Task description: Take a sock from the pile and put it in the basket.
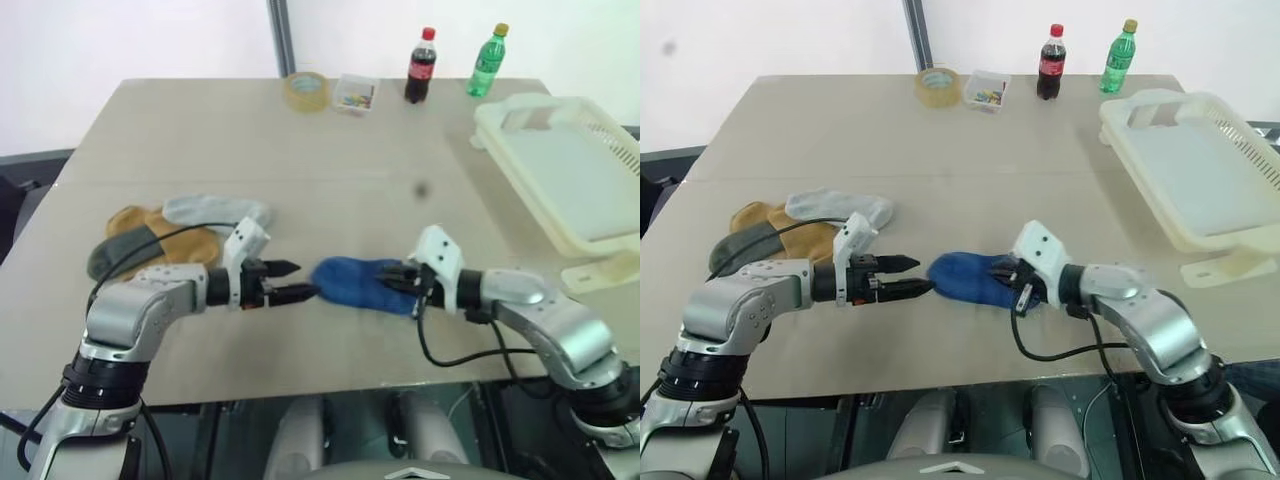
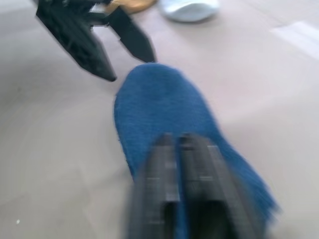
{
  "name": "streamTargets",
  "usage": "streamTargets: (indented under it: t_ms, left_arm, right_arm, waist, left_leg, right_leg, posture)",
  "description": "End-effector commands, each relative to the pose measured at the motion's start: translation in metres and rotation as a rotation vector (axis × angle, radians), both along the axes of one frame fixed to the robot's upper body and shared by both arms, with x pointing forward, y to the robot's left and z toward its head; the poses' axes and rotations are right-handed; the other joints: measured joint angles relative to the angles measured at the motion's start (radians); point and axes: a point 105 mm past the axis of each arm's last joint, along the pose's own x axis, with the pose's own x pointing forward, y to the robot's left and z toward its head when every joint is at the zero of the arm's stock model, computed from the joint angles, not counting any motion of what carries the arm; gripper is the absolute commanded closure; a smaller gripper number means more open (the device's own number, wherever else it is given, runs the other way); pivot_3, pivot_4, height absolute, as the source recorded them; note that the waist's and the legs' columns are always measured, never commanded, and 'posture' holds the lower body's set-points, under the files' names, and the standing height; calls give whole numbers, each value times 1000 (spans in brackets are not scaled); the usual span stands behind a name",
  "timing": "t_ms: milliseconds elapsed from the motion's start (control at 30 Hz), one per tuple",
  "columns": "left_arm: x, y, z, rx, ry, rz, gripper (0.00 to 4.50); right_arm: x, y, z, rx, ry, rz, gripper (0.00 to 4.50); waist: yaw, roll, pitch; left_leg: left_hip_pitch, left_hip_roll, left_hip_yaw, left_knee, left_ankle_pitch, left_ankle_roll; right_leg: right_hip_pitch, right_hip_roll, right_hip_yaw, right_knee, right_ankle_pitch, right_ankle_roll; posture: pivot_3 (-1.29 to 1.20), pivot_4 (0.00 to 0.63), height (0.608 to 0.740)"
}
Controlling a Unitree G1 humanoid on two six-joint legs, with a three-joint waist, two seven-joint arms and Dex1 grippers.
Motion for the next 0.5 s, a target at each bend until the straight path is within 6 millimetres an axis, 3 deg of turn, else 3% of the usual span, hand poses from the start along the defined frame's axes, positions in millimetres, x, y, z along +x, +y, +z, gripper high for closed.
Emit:
streamTargets:
  t_ms: [33,100,167,500]
  left_arm:
    - [-2,-15,-2,-28,-1,-43,222]
    - [-2,-30,-4,-52,4,-78,222]
    - [-2,-39,-3,-63,3,-105,222]
    - [-6,-86,27,-254,10,-292,222]
  right_arm:
    - [10,-4,-20,-81,-34,9,4479]
    - [9,-10,-37,-143,-23,28,4479]
    - [7,-13,-41,-155,-16,37,4479]
    - [-3,-19,-5,-59,-52,-10,4479]
  waist:
    - [3,0,0]
    - [6,0,0]
    - [6,-2,-2]
    - [8,-2,-2]
  left_leg:
    - [0,0,0,0,0,0]
    - [0,0,0,0,0,0]
    - [1,-1,0,0,0,0]
    - [8,0,0,0,0,0]
  right_leg:
    - [0,0,0,0,0,0]
    - [0,-1,0,0,0,1]
    - [1,0,0,0,1,1]
    - [7,0,1,0,0,0]
  posture:
    - [0,150,740]
    - [0,150,740]
    - [0,150,740]
    - [0,150,740]
